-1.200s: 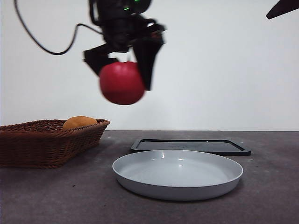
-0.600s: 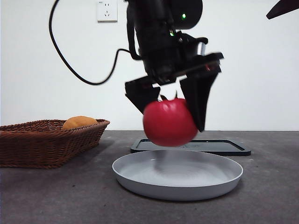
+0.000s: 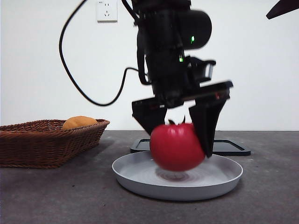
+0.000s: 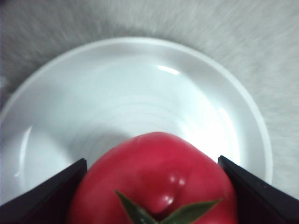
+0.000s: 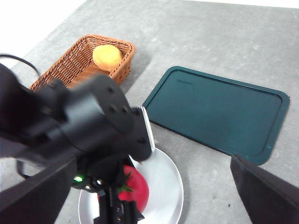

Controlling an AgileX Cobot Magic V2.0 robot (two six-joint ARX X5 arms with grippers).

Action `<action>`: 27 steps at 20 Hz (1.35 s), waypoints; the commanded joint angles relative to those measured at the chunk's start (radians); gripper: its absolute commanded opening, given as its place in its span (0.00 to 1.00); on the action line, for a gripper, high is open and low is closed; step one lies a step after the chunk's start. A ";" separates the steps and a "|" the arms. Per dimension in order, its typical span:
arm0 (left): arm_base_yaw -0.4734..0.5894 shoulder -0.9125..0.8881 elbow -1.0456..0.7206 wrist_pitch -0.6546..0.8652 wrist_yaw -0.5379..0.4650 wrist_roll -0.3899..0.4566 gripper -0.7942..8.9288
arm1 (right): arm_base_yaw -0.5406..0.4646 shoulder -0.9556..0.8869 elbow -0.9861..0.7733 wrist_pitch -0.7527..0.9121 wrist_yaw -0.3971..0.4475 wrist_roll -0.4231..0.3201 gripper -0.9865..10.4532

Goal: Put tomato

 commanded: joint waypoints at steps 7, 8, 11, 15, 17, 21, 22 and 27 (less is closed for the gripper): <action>-0.011 0.042 0.014 -0.007 -0.004 -0.003 0.61 | 0.005 0.006 0.017 0.008 0.000 -0.008 0.59; -0.011 0.042 0.019 -0.006 -0.004 -0.003 0.73 | 0.005 0.006 0.017 0.008 0.000 -0.008 0.59; -0.002 0.042 0.067 -0.047 -0.004 0.008 0.88 | 0.005 0.006 0.017 0.008 0.000 -0.008 0.59; 0.011 0.042 0.196 -0.170 -0.004 0.055 0.88 | 0.005 0.006 0.017 0.009 0.000 -0.008 0.59; 0.025 0.042 0.285 -0.247 -0.004 0.060 0.88 | 0.005 0.006 0.017 0.011 0.000 -0.008 0.59; 0.069 0.025 0.454 -0.416 -0.004 0.062 0.88 | 0.005 0.006 0.017 0.016 0.000 -0.008 0.59; 0.080 0.008 0.464 -0.452 -0.004 0.062 0.88 | 0.005 0.006 0.017 0.016 0.000 -0.008 0.59; 0.111 -0.135 0.449 -0.561 -0.004 0.058 0.88 | 0.005 0.006 0.017 0.023 0.000 -0.008 0.59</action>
